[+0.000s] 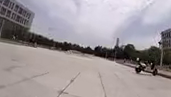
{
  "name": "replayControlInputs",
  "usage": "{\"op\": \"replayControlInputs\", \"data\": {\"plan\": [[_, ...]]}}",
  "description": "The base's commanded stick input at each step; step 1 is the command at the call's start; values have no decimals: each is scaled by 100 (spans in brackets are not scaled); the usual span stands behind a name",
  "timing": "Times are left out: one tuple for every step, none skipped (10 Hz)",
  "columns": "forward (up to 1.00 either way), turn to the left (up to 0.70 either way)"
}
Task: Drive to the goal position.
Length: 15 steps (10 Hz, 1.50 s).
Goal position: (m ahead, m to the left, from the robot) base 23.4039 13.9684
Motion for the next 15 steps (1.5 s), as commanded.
{"op": "replayControlInputs", "data": {"plan": [[70,0],[70,0],[70,0],[70,0],[70,0],[70,0],[70,0],[70,0],[70,0],[70,0],[70,0],[70,0],[70,-9],[70,-1],[70,0]]}}
